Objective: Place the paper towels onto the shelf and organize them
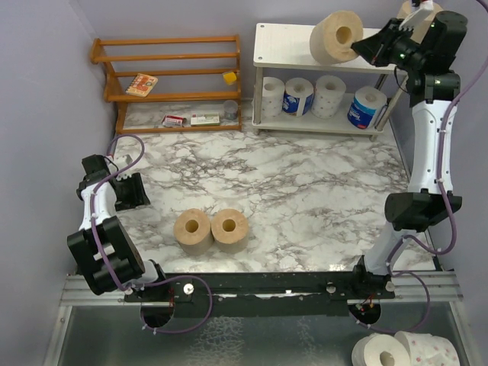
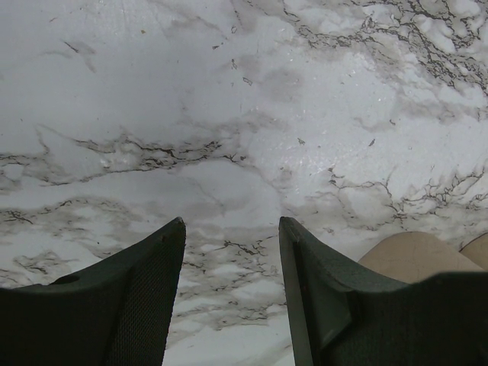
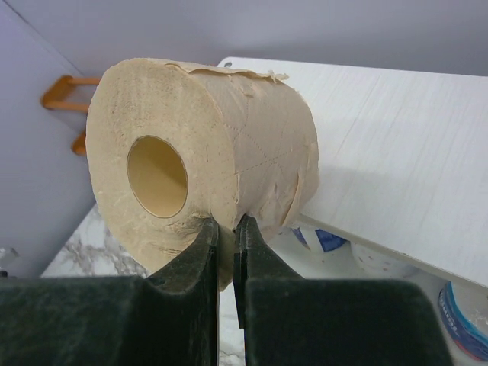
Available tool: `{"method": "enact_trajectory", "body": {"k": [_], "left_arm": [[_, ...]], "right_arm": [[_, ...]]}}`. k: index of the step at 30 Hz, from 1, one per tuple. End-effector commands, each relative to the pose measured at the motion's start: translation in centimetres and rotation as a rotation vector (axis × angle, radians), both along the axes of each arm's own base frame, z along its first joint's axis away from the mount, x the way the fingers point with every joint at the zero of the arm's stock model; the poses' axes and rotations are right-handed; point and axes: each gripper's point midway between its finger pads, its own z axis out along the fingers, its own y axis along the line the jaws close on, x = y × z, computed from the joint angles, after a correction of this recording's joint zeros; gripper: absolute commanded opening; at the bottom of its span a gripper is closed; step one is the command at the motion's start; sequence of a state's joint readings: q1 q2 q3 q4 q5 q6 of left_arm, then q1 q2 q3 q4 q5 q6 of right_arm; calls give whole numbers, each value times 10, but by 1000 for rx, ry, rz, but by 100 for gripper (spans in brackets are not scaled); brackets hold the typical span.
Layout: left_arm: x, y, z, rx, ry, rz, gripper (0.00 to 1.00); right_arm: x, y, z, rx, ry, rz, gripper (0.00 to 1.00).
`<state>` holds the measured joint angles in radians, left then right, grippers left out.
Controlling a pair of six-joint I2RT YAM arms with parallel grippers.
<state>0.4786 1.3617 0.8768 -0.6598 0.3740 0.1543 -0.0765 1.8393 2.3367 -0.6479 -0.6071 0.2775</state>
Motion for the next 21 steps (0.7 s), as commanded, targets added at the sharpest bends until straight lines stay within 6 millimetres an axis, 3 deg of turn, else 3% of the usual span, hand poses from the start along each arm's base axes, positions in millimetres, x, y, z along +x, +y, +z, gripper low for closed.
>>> {"method": "enact_trajectory", "body": {"k": [1, 8, 16, 21], "left_arm": [[7, 1, 11, -4, -50, -23, 55], [7, 1, 9, -9, -45, -22, 55], [6, 4, 10, -5, -46, -11, 55], [7, 4, 9, -9, -44, -11, 55]], "right_arm": [[-7, -48, 51, 184, -110, -35, 1], [9, -71, 26, 292, -29, -28, 1], [21, -80, 20, 294, -28, -66, 1], [28, -96, 16, 258, -39, -172, 1]]}}
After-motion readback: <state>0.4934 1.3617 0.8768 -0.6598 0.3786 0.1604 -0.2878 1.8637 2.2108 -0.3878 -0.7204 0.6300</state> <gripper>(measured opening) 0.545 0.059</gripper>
